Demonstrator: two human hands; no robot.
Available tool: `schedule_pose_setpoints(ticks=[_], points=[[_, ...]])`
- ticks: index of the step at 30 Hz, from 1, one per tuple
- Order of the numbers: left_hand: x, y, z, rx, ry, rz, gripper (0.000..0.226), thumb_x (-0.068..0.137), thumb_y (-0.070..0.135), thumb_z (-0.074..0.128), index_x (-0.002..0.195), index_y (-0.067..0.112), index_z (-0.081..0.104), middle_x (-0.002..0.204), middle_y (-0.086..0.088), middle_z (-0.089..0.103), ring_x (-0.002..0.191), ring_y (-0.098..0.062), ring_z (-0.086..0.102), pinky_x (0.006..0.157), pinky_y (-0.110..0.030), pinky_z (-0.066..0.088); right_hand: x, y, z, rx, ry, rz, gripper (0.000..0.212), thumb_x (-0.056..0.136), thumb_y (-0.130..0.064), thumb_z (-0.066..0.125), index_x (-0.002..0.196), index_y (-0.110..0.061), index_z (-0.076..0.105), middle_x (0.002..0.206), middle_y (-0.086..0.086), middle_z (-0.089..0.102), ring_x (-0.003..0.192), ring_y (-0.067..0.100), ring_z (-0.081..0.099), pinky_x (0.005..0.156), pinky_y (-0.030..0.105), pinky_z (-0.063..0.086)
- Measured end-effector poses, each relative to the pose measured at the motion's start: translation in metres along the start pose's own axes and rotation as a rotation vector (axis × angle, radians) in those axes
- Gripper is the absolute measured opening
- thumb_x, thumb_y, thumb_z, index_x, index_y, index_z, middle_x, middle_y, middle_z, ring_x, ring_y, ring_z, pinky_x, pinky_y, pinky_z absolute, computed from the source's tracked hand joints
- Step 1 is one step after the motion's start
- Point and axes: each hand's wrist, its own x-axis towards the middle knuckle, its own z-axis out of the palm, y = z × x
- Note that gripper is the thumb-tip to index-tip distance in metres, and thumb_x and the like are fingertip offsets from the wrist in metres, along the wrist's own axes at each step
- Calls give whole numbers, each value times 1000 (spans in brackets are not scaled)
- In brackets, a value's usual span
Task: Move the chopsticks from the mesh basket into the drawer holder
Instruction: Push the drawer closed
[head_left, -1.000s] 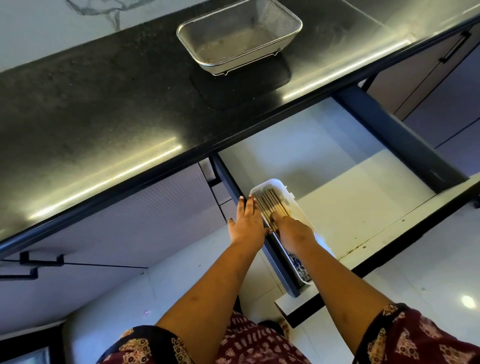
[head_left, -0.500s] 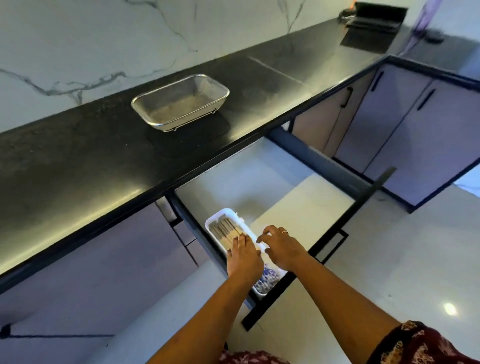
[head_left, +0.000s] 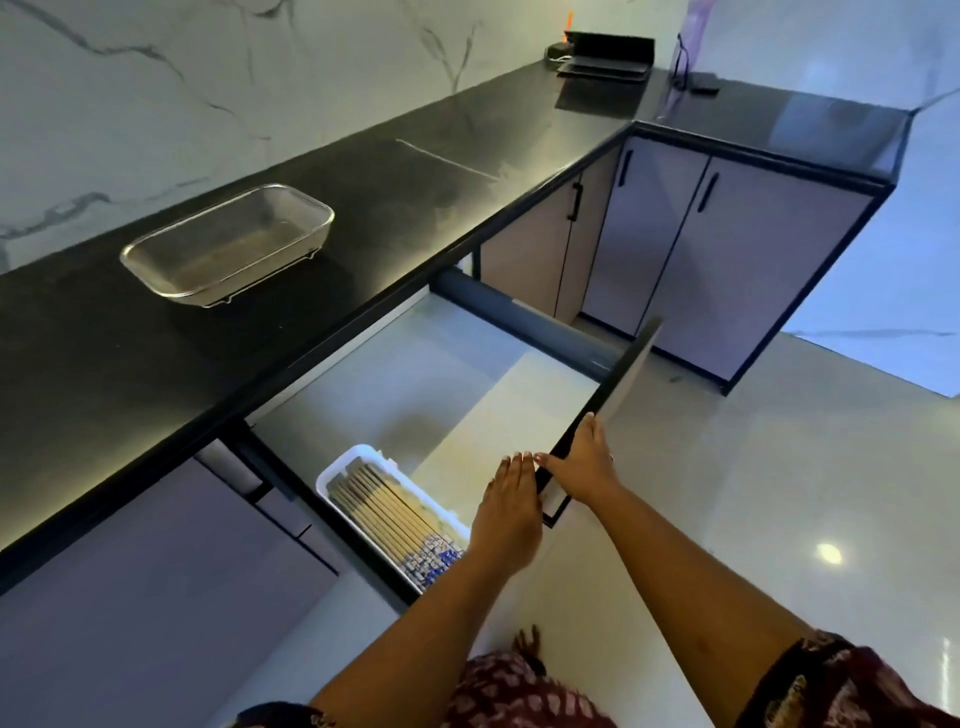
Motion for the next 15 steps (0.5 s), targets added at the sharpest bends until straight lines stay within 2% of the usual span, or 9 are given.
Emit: schedule_pose_setpoints(ticks=[3,6,8,12,15], points=[[8,2,1,8,7,60,56,102,20,30,151,8,6,160,-8,8,149,-21,3,119,-29,2,15,-6,-5,237,-16,106,102,90,-25,65,151,-8,-14,160,15,13,145,34,24,116,40,27],[19,2,1,7,2,95,56,103,26,26,151,11,4,161,-3,5,149,-18,0,112,-22,-5,36,-8,-9,316,32,174,96,93,-19,59,151,-10,-17,158,16,21,140,35,34,110,39,36],[30,5,-2,13,-11,112,56,103,28,24,152,12,3,161,-2,3,149,-17,-2,111,-21,-6,53,-9,-11,339,77,201,94,95,-17,56,150,-11,-20,159,16,19,137,36,39,105,39,41],[54,18,-6,23,-48,78,56,103,31,24,151,10,4,161,-4,3,149,-18,-2,118,-26,-2,88,-12,-16,244,157,241,96,92,-6,56,150,-12,-21,161,14,5,128,38,47,97,41,49],[68,23,-5,8,-94,33,59,102,37,22,151,10,4,161,-5,4,149,-18,-2,121,-31,1,103,-10,-16,23,229,211,95,90,-2,58,153,-11,-12,160,16,-10,139,39,30,101,41,44]])
